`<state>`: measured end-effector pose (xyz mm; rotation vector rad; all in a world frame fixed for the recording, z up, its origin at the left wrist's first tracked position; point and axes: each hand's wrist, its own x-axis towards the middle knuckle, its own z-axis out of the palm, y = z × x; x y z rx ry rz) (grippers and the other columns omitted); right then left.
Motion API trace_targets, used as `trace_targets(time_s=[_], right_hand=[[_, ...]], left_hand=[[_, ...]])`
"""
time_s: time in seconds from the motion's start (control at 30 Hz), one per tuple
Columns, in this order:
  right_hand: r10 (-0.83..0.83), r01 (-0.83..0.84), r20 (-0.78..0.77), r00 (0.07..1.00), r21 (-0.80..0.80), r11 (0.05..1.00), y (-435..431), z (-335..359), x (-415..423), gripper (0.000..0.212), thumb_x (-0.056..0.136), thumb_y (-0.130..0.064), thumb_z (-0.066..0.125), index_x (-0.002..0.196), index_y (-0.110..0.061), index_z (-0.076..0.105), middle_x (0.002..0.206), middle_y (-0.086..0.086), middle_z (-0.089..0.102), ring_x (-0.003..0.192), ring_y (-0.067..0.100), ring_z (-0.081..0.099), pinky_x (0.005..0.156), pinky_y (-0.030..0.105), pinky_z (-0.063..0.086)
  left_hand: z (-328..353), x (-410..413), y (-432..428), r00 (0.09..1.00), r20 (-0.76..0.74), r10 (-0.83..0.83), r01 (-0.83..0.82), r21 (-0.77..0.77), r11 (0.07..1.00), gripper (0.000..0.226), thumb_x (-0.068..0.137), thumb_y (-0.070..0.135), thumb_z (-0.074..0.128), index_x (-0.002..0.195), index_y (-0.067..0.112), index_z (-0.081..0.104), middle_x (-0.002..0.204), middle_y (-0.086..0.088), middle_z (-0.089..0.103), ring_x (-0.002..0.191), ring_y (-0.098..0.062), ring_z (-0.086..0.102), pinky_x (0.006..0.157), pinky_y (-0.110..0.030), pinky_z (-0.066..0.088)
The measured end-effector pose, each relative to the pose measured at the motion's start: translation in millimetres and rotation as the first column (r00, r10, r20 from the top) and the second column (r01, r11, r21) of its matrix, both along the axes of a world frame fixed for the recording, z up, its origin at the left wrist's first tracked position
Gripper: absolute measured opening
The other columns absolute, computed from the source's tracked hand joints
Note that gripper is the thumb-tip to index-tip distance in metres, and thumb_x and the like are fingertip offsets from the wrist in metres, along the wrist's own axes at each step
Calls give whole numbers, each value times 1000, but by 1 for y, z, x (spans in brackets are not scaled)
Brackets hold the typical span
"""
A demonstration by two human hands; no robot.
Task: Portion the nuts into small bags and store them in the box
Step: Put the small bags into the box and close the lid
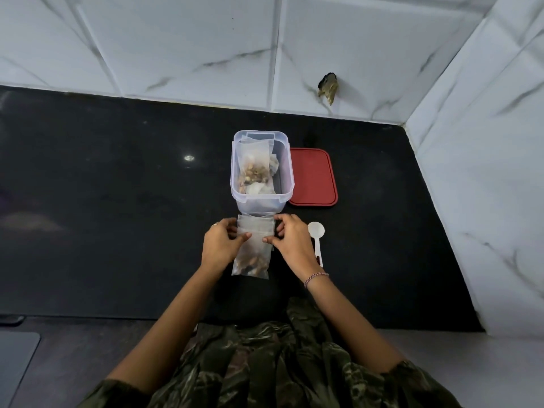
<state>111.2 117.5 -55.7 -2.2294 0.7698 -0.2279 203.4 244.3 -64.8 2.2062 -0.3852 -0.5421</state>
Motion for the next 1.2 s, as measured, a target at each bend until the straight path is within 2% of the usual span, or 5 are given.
trace_targets(time_s=[0.3, 0.53, 0.73, 1.0, 1.2], right_hand=[[-96, 87, 29, 995, 230, 969, 2, -2, -2, 45, 71, -6, 80, 110, -11, 59, 69, -8, 57, 60, -1, 55, 61, 7, 46], [-58, 70, -42, 997, 349, 934, 3, -5, -13, 38, 72, -15, 80, 106, -5, 67, 83, -1, 67, 67, -2, 56, 67, 10, 46], [-15, 30, -44, 999, 375, 926, 3, 15, -32, 16, 78, -32, 75, 71, -21, 66, 67, 1, 62, 60, 9, 54, 66, 22, 47], [7, -35, 106, 994, 262, 964, -11, 66, -33, 16, 78, -37, 74, 75, -23, 66, 66, -13, 59, 65, 3, 55, 66, 18, 45], [-8, -43, 236, 972, 212, 976, -26, 83, -9, 18, 85, -31, 68, 69, -29, 59, 72, -11, 61, 70, 12, 61, 71, 27, 51]], left_hand=[[3, -2, 10, 998, -54, 17, -17, 6, 1000, 18, 80, 17, 76, 96, 9, 70, 79, 4, 64, 69, -5, 57, 60, -14, 41], [11, -6, 20, 994, -88, -61, 62, 0, 998, 14, 83, 24, 74, 74, 16, 67, 68, 5, 62, 64, -8, 54, 56, -18, 38], [34, -9, 29, 980, -98, -173, 170, -31, 985, 13, 86, 25, 69, 75, 19, 69, 74, 1, 68, 69, -11, 62, 58, -15, 43], [76, 1, 25, 972, -44, -233, 222, -168, 960, 13, 88, 24, 66, 81, 15, 74, 73, 2, 71, 64, 2, 62, 61, -11, 47], [99, 18, 2, 981, 56, -185, 193, -188, 963, 16, 88, 25, 67, 89, 10, 74, 81, -8, 71, 72, -11, 62, 62, -12, 47]])
